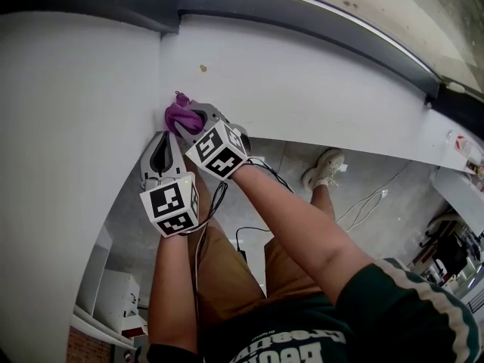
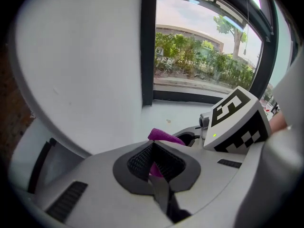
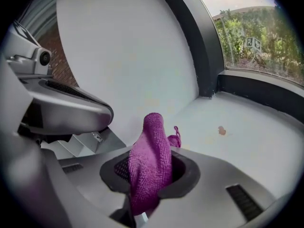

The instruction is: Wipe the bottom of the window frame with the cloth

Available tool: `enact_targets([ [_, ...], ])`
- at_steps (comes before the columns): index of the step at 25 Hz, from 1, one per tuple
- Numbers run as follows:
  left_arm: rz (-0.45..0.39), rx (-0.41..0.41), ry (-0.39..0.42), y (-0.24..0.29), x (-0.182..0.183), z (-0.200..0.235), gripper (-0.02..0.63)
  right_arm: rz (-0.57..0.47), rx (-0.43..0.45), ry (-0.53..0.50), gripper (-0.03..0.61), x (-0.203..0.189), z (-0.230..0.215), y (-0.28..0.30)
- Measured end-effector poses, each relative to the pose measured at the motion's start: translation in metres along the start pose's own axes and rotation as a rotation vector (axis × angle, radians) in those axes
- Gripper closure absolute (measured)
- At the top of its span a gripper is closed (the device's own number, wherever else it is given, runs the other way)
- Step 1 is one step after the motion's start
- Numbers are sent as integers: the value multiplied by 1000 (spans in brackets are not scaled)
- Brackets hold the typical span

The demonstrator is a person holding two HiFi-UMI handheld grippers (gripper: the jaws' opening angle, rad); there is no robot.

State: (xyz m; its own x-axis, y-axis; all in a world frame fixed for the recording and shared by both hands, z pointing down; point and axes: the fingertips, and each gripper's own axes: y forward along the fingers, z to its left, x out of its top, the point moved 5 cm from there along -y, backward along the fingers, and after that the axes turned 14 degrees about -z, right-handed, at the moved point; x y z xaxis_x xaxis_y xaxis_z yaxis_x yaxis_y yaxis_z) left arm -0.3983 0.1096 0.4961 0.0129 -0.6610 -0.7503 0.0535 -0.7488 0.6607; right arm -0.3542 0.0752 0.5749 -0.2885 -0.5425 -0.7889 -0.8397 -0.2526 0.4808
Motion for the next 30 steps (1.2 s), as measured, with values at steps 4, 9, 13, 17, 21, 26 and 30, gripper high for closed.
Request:
enact_targets([
  [4,5,7,-7,1,0,5,606,1,3,12,483,2,0,2],
  [9,16,20,-23,3,-2,8,606,-2,17,4,483,7,-1,6],
  [13,28,16,-17,8,-2,2,606,-11,-4,-1,483,14,-13,7],
  [17,14,14,-34,16,4,-2,606,-27,-32,-4,483,24,-29,9],
  [21,-1,-5,-42,25,12,-8,606,-37,-52,-21,483,33,-47,9],
  [26,-5,-22,-38,35,22,-15,606,-46,-62,-40,483,43,-64,12],
  [30,-24,-29,-30,49,36,-17,606,-53,-81,-57,483,51,-77,16],
])
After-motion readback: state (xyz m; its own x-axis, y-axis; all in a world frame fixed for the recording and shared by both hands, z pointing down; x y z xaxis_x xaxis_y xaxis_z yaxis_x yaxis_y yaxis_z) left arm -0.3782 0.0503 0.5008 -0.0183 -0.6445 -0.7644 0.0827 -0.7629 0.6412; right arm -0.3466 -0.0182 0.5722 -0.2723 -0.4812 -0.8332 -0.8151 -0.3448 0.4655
